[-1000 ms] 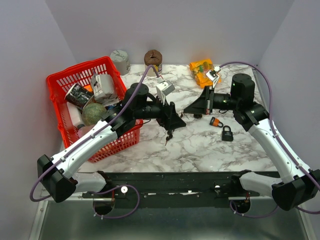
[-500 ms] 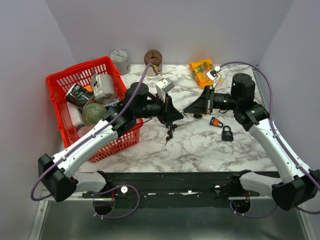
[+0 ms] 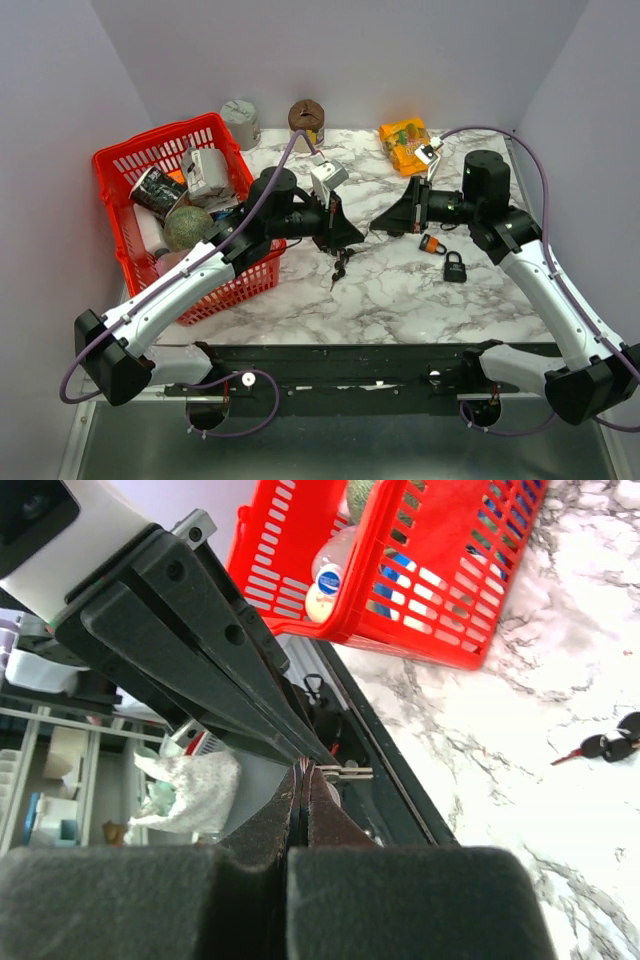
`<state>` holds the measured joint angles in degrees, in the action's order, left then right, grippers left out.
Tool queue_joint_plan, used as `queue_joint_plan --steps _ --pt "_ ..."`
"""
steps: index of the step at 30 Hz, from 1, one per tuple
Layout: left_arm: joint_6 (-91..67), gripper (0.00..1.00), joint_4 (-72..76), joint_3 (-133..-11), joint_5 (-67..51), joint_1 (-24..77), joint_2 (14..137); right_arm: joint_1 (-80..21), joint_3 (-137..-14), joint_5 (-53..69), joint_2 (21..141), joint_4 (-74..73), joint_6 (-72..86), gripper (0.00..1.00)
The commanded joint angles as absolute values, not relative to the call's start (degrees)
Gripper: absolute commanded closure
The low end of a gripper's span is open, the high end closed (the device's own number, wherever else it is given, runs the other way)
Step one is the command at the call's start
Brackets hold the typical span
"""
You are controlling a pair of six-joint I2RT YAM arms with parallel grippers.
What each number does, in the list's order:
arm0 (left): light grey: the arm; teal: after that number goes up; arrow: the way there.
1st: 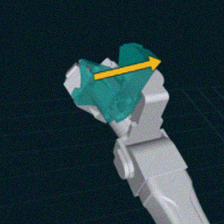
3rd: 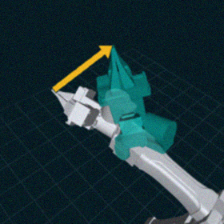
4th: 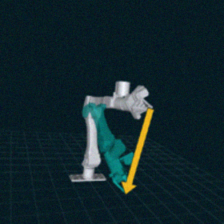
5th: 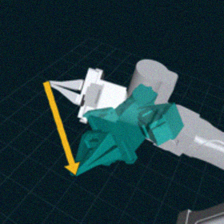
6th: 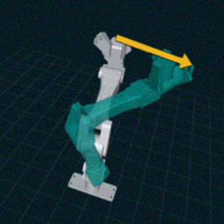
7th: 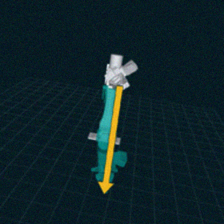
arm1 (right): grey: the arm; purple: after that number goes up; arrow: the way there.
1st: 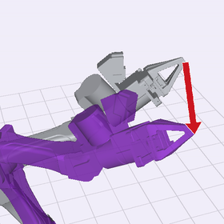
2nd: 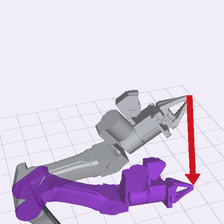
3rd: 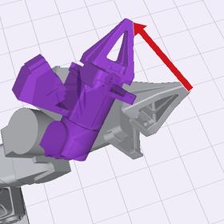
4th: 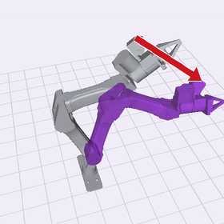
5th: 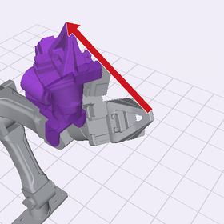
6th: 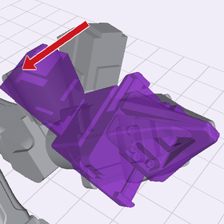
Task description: Unlock with the key
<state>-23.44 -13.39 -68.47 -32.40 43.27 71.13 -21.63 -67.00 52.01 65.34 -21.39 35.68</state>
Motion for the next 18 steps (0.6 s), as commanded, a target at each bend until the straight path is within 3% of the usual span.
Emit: queue_joint_plan --steps 1,2,5,6,13,18 --pt "-22.24 1.0 -14.85 -67.15 -34.1 43.59 68.47 -21.36 -67.68 50.54 64.34 -25.4 31.82 0.99" --pt "-22.24 1.0 -15.11 -67.24 -33.67 43.59 68.47 -21.36 -67.59 50.45 64.42 -25.4 32.08 0.99" --pt "-21.89 0.55 -15.91 -68.2 -33.49 43.59 68.47 -21.36 -68.9 48.7 64.95 -26.8 34.53 0.99" --pt "-21.71 0.34 -16.52 -68.99 -32.62 43.94 68.55 -21.36 -69.43 48.6 65.3 -26.98 35.06 0.99" --pt "-23.9 0.31 -15.39 -72.59 -19.88 47.27 67.68 -21.44 -72.25 32.98 61.88 -27.69 43.39 0.99" --pt "-28.21 0.31 -10.74 -73.04 -12.84 50.71 68.81 -21.45 -66.72 26.55 58.19 -18.47 53.6 0.99"
